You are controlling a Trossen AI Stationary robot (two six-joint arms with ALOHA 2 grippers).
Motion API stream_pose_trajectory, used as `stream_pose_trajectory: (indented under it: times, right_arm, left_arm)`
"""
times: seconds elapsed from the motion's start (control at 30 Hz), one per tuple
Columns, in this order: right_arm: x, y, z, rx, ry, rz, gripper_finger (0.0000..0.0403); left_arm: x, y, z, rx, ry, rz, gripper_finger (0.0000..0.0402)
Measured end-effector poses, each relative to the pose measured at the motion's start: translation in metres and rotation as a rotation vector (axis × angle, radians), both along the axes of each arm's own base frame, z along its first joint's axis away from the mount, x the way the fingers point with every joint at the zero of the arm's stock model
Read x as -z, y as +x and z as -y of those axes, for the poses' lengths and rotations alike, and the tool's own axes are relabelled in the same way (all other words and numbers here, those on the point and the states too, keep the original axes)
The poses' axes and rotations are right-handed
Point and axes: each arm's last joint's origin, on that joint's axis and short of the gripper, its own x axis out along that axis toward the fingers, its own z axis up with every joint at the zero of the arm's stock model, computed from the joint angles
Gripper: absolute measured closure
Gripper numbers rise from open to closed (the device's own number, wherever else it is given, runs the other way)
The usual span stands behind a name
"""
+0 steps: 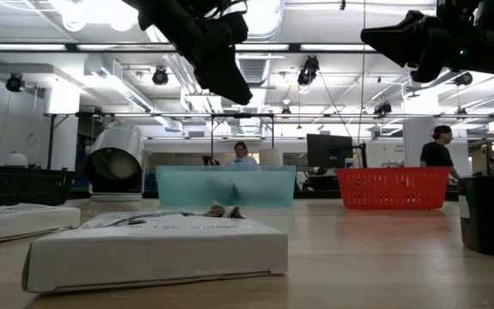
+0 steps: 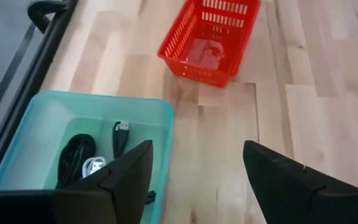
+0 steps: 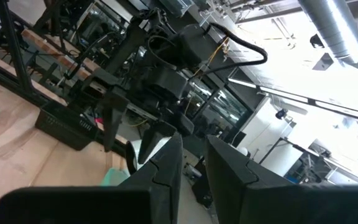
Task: Pick and place items into bin
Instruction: Put the blue charger adapter into the red basket
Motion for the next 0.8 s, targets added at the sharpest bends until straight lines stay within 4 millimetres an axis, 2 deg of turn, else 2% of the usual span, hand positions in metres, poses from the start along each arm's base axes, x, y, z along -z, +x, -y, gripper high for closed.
stream_pose_trajectory:
  times: [0.17,0.3,0.63,0.73,0.8]
  right_arm:
    - [0.000,0.000,0.000,-0.001,0.003,0.000,0.0346]
    - [0.001,0.000,0.000,0.000,0.004,-0.007,0.0346]
    - [0.001,0.000,0.000,-0.030,0.063,-0.005,0.0346]
    - [0.001,0.001,-0.003,-0.123,0.054,-0.010,0.0341]
    - [0.001,0.001,-0.005,-0.203,0.077,-0.013,0.0328]
  left_arm:
    - [0.005,-0.005,0.001,-0.009,-0.013,-0.068,0.0180]
    - [0.010,-0.010,0.003,-0.008,-0.028,-0.148,0.0207]
    - [0.022,-0.025,0.007,0.005,-0.056,-0.344,0.0343]
    - [0.024,-0.029,0.007,0.028,-0.046,-0.390,0.0386]
    - [0.024,-0.030,0.007,0.039,-0.040,-0.402,0.0396]
